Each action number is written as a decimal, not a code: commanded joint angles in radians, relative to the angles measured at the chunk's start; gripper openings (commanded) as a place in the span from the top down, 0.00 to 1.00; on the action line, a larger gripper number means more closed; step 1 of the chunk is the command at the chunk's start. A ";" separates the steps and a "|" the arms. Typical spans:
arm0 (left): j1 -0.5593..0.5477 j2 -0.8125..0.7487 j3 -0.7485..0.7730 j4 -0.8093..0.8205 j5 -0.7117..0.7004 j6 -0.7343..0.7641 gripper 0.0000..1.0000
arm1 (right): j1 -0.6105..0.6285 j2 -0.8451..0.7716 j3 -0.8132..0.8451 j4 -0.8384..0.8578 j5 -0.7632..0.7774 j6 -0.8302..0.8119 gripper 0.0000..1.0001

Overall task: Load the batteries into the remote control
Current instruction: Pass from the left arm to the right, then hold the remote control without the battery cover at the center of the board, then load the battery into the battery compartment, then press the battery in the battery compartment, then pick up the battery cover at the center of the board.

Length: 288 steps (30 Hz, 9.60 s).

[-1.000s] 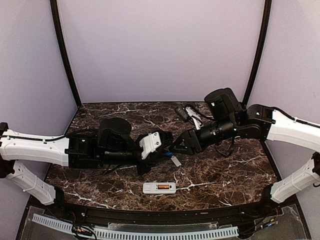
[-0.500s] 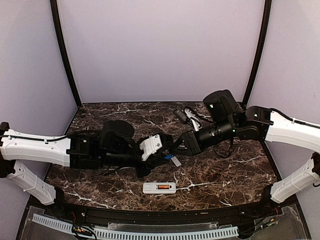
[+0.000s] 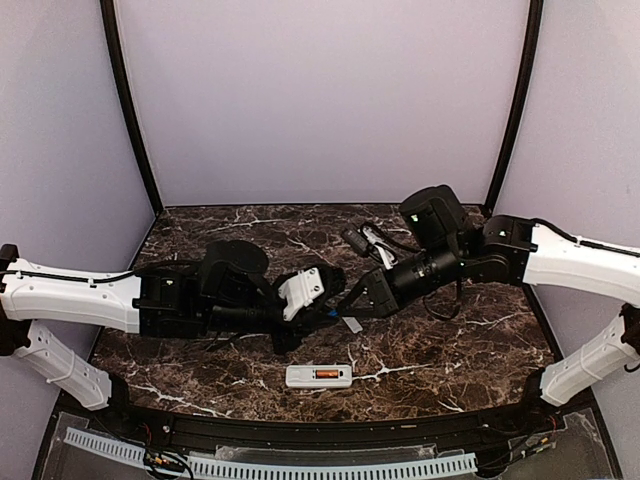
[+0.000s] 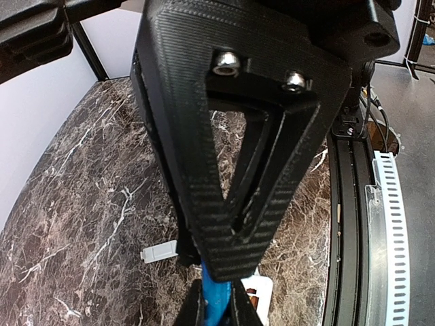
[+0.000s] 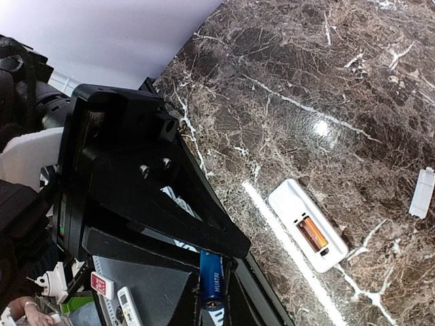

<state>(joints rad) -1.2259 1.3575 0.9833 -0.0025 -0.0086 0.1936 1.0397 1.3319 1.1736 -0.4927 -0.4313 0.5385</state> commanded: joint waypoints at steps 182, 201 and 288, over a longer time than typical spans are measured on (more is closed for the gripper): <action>0.060 0.415 -0.056 -0.226 0.178 -0.016 0.48 | -0.005 0.404 -0.211 0.154 0.013 0.153 0.99; 0.060 0.409 -0.055 -0.226 0.171 -0.011 0.48 | 0.024 0.448 -0.115 -0.054 0.147 0.083 0.93; 0.322 -0.154 -0.106 -0.190 0.019 -0.363 0.07 | -0.310 0.722 0.450 -0.278 0.012 -1.605 0.52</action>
<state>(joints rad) -0.9115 1.2243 0.9054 -0.1741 0.0353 -0.1532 0.7460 1.9766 1.5589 -0.6643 -0.3527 -0.7734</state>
